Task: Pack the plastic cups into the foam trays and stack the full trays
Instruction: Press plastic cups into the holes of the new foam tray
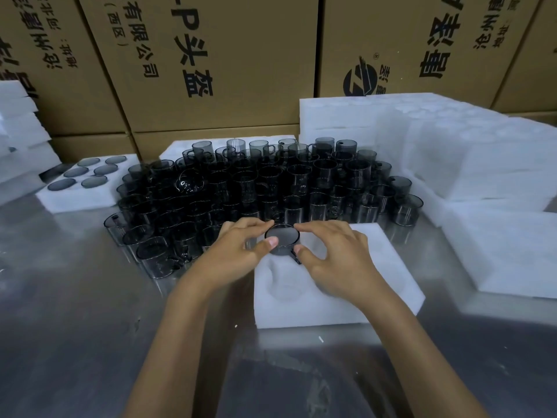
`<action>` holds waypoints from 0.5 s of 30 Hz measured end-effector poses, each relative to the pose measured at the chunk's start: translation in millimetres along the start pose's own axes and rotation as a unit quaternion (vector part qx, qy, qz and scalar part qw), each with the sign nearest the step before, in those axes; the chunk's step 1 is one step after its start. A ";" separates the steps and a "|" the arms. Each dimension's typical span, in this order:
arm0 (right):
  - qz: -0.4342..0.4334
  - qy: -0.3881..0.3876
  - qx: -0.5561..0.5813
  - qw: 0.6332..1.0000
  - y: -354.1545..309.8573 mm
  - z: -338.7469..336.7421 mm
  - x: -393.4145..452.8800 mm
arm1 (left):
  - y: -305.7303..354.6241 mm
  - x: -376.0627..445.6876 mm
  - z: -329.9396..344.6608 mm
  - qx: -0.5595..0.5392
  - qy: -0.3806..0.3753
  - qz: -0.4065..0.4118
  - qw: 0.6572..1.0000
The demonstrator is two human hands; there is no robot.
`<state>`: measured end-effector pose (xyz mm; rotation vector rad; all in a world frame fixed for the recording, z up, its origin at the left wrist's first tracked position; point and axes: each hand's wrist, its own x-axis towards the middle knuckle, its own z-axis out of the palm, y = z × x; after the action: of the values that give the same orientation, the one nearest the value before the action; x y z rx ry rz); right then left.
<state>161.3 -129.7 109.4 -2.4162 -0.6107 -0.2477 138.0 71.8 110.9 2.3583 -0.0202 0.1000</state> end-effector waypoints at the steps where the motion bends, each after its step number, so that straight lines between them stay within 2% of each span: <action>1: 0.003 -0.001 -0.004 1.000 0.1 0.1 -0.4 | 0.1 0.7 1.6 0.004 -0.002 -0.002 1.000; 8: 0.008 -0.013 -0.069 0.997 -0.8 2.5 0.1 | 4.9 1.4 6.6 0.039 -0.005 -0.025 0.999; 13: 0.026 -0.072 0.014 0.997 1.9 -1.4 6.5 | 10.6 2.0 7.6 0.002 0.016 -0.021 1.000; 15: 0.024 -0.073 0.033 0.996 -0.9 0.6 10.2 | 12.2 1.8 4.5 -0.012 0.013 -0.018 1.000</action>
<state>169.8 -125.0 112.7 -2.3954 -0.6150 -0.0301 139.6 60.1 116.4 2.3330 0.0323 0.1122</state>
